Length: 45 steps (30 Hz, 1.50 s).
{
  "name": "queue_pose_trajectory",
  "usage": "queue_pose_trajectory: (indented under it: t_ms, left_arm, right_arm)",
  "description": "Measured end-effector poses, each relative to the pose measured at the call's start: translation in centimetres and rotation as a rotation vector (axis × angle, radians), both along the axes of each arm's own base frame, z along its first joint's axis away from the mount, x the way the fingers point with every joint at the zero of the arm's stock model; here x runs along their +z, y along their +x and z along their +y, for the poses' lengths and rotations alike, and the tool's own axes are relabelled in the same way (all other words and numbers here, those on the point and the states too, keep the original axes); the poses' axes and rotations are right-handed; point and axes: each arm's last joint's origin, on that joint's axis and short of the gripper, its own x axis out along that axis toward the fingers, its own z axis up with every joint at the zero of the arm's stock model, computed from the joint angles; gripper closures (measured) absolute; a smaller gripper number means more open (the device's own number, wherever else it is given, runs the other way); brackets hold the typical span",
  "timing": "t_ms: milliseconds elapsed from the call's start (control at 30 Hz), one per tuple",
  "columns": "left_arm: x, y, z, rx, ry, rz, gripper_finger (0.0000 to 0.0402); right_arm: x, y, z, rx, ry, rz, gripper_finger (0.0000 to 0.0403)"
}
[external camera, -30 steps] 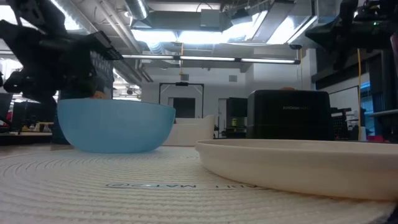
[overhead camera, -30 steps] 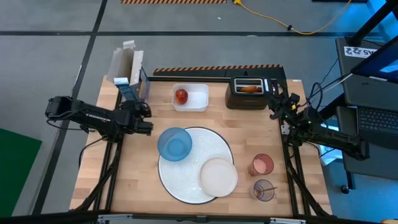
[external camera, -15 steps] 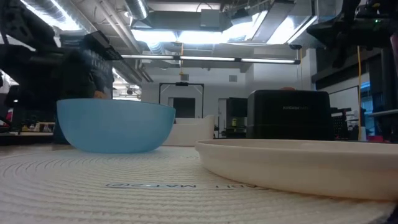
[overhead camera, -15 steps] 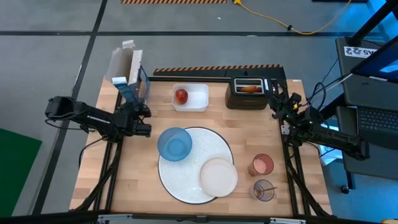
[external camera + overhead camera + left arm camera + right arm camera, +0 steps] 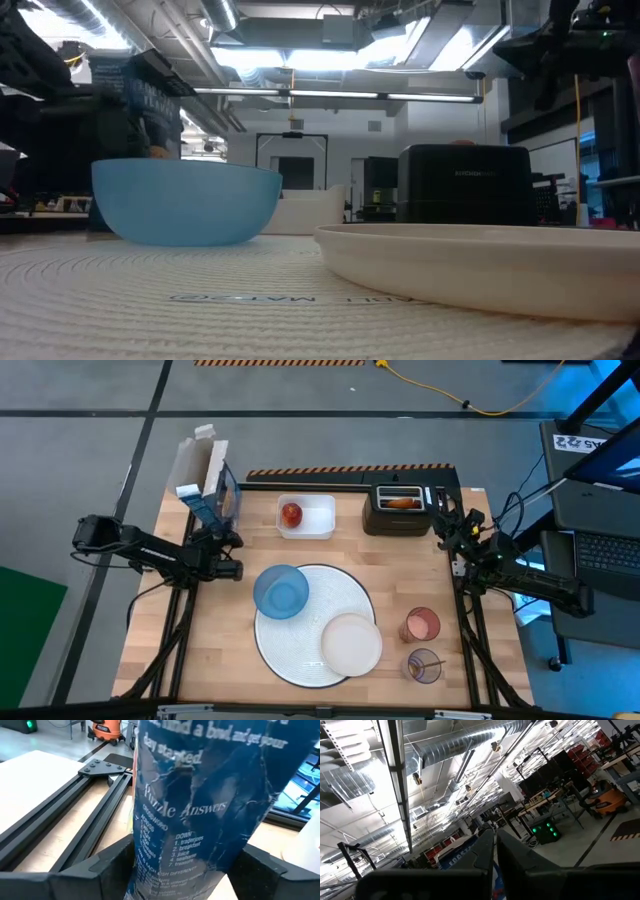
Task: Arrange a breakfast setting
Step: Pour the cereal from the cereal box into the blue bowl
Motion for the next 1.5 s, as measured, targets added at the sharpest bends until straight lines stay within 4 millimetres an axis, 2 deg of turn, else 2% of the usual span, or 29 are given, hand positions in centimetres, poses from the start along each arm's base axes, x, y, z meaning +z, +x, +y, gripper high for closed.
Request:
queue_pose_trajectory:
  t_ms: [267, 400, 500, 667, 900, 1133, 1500]
  left_arm:
    - [0.0, 0.3, 0.0, -0.019, 0.008, 0.039, 0.0214]
    - [0.0, 0.4, 0.0, -0.041, -0.003, 0.095, 0.0237]
    - [0.0, 0.4, 0.0, -0.053, -0.016, 0.126, 0.0237]
    - [0.3, 0.8, -0.1, -0.07, -0.036, 0.083, 0.0229]
    - [2.6, 2.9, 0.0, -0.105, -0.056, 0.053, 0.0253]
    - [4.7, 4.5, 0.1, -0.163, -0.048, 0.135, 0.0265]
    - [6.4, 5.6, 0.1, -0.175, -0.042, 0.121, 0.0267]
  right_arm:
    - [0.0, 0.0, 0.0, -0.014, 0.007, -0.001, 0.0377]
    - [-0.2, 0.0, -0.1, -0.017, 0.011, 0.017, 0.0377]
    - [-0.4, 0.1, -0.1, -0.017, 0.02, 0.047, 0.0377]
    - [-0.8, 0.3, -0.1, -0.019, 0.023, 0.092, 0.0377]
    - [-0.7, 0.3, 0.0, 0.0, -0.032, 0.12, 0.0377]
    - [-0.7, 0.3, 0.0, -0.009, -0.082, 0.152, 0.0377]
    - [-0.8, 0.4, 0.0, -0.026, -0.12, 0.182, 0.0377]
